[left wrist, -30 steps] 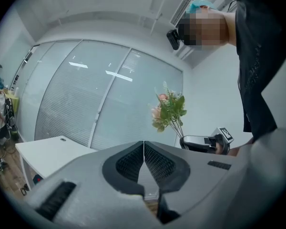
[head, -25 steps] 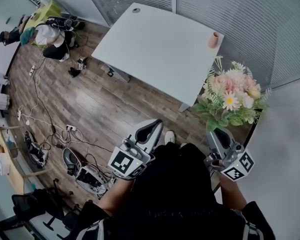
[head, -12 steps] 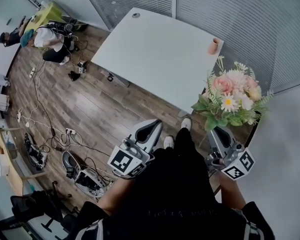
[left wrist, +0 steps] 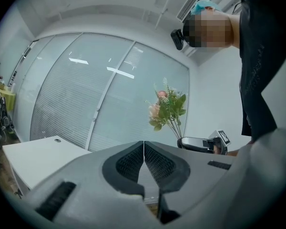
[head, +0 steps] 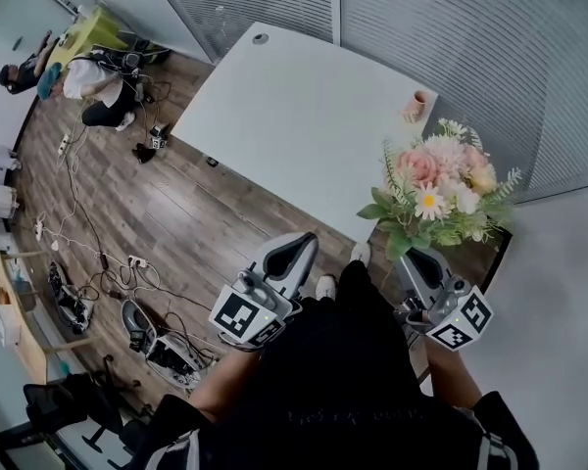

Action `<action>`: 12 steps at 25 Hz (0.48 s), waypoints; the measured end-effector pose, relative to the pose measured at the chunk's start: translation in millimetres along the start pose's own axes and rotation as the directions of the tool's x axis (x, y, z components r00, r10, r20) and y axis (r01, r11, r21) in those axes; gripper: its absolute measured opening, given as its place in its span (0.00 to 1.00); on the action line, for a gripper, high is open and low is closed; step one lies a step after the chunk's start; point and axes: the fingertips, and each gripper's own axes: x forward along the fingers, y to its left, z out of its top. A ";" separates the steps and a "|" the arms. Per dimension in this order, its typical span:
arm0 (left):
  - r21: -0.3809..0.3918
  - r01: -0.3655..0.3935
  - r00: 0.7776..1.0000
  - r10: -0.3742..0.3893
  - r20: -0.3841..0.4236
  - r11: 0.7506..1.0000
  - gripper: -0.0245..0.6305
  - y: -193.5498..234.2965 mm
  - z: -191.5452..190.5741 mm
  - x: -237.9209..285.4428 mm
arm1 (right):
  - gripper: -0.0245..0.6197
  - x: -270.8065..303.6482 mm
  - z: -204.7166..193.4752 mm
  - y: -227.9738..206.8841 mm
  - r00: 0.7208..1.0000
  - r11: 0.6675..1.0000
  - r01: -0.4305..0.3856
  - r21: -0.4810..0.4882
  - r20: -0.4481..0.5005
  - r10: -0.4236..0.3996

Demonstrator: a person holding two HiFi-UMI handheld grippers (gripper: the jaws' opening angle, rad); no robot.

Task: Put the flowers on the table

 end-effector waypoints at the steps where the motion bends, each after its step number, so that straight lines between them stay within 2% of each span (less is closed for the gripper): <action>1: 0.000 -0.002 1.000 0.002 -0.018 1.000 0.07 -1.9 -4.4 -0.2 | 0.11 -1.5 -1.4 0.5 1.000 1.000 -0.003 0.002 -0.002 0.003; 4: 0.000 -0.003 1.000 0.003 -0.027 1.000 0.07 -4.4 -1.1 3.1 | 0.11 1.8 2.3 3.5 1.000 1.000 -0.015 0.008 -0.010 0.016; 8: 0.015 0.001 1.000 -0.001 0.032 1.000 0.07 -4.9 20.7 12.3 | 0.11 13.6 13.3 6.3 0.999 0.999 -0.049 0.015 -0.017 0.049; 12: 0.006 -0.027 1.000 0.027 -0.002 1.000 0.07 -13.2 24.2 15.7 | 0.11 13.6 18.5 9.1 0.997 0.997 -0.070 0.018 -0.032 0.071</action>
